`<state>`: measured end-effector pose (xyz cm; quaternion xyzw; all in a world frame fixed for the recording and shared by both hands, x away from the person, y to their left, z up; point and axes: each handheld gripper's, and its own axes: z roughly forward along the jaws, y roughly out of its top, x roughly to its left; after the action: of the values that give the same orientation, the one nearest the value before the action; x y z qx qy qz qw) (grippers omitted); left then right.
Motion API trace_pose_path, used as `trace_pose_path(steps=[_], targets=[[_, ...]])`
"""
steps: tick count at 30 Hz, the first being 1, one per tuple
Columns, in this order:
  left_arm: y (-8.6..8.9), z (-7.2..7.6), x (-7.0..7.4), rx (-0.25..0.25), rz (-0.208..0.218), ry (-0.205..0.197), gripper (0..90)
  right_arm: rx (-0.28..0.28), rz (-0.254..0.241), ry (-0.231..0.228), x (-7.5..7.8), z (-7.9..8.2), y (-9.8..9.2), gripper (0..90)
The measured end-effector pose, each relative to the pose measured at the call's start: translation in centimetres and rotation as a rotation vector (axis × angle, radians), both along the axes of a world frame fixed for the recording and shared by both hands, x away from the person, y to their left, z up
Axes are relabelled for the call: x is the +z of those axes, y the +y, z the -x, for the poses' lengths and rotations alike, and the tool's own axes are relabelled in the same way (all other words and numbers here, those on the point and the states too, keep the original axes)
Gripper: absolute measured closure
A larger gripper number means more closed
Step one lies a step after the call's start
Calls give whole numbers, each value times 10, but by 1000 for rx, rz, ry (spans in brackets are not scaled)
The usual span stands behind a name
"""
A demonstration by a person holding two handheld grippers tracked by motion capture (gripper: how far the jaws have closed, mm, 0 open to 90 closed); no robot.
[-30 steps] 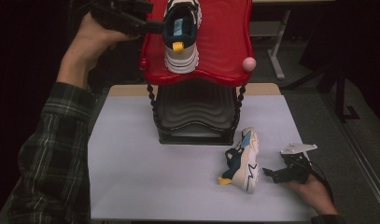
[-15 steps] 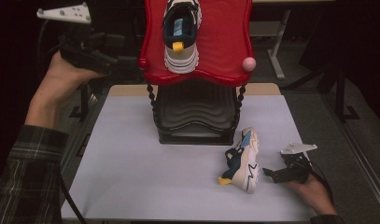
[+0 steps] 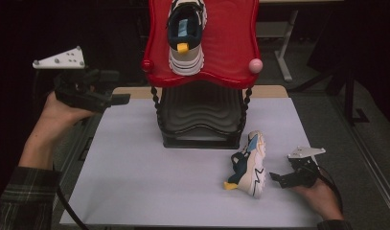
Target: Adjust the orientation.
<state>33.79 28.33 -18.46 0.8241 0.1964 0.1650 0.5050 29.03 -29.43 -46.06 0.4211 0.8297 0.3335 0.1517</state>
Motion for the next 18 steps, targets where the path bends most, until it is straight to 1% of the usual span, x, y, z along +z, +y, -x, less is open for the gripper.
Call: trace_pose_path(steps=[2,3,4,5,6,7,8,9,10,11,12,13,15,16,17,18], targets=[[2,2,-10,2,-11,9,138,1,-1,-1,0,0,0,8],[2,2,-10,2,-11,9,138,1,-1,-1,0,0,0,8],[3,5,-22,8,-12,21,138,3,-3,-1,0,0,0,8],[3,5,-22,8,-12,21,140,3,-3,-1,0,0,0,8],[4,8,-34,10,-12,31,140,1,-4,2,0,0,0,8],[4,8,-34,10,-12,31,140,2,-4,2,0,0,0,8],[5,12,-47,11,-12,39,141,2,-4,3,0,0,0,8],[5,12,-47,11,-12,39,142,2,-4,3,0,0,0,8],[5,16,-59,10,-17,42,142,1,-4,3,0,0,0,8],[5,18,-66,13,-15,43,142,4,-3,0,0,0,0,8],[5,18,-66,13,-15,43,144,4,-3,0,0,0,0,8],[5,22,-78,15,-9,53,144,6,0,-4,0,-1,0,8],[4,25,-90,18,-13,61,144,5,-1,-4,0,0,0,8],[3,28,-99,21,-6,71,144,2,-1,-2,0,0,0,8],[3,28,-99,21,-6,71,145,4,0,-2,0,0,0,8],[3,29,-104,22,-5,75,145,6,0,-5,0,0,0,8]])
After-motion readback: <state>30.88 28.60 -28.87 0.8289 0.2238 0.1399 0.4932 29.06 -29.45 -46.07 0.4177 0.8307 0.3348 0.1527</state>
